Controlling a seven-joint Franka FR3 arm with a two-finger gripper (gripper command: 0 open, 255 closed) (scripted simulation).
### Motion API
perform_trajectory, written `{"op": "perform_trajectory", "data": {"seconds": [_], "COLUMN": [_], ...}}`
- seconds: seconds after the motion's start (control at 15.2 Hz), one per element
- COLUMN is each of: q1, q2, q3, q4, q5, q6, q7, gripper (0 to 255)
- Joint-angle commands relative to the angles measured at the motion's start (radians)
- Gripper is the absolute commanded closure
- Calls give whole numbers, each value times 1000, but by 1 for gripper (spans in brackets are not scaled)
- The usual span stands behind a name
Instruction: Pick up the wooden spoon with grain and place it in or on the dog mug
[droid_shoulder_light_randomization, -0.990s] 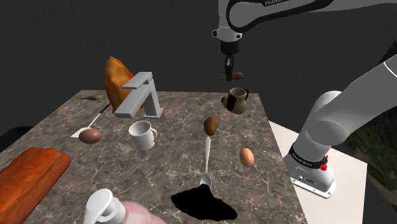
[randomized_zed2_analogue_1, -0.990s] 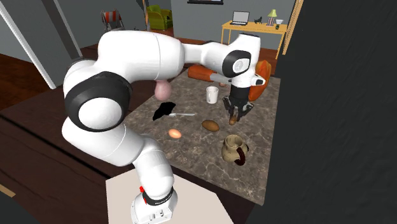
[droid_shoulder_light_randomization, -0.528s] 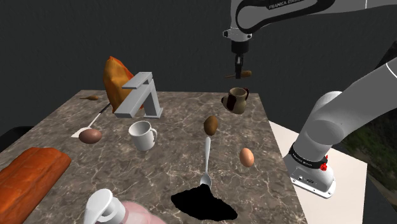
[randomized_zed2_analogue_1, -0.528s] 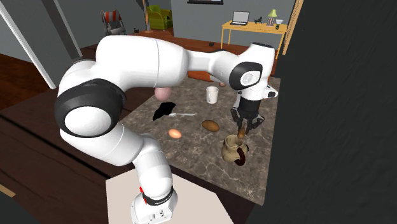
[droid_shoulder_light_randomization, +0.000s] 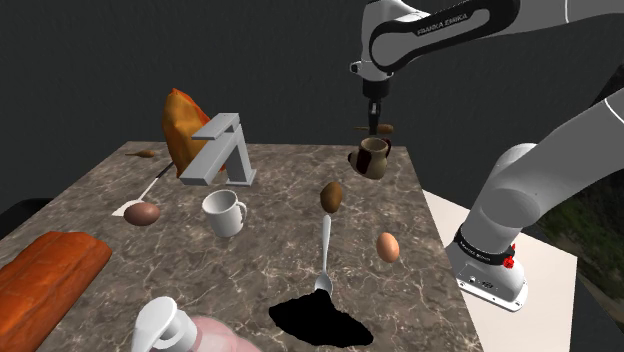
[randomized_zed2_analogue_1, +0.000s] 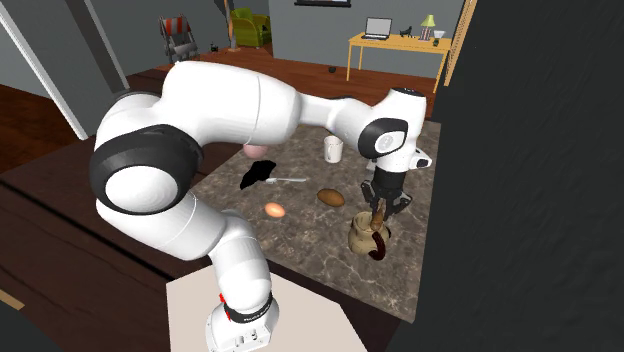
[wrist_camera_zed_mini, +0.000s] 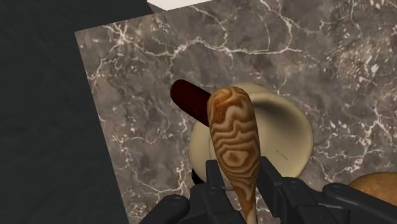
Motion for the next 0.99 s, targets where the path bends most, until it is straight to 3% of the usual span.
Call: {"op": "perform_trajectory", "data": {"seconds": [0.0,0.66,0.73,0.92], "q1": [-1,-2,-2,-2], "q2": [7,15,15,15], "q3": [-3,-4,-4,-4], "q4": [-23,-47,-47,-47], "q5": [-2,-3,-3,-3], "q6": [31,63,63,63], "q7": [0,2,2,2], "gripper": [255,255,0,0]}}
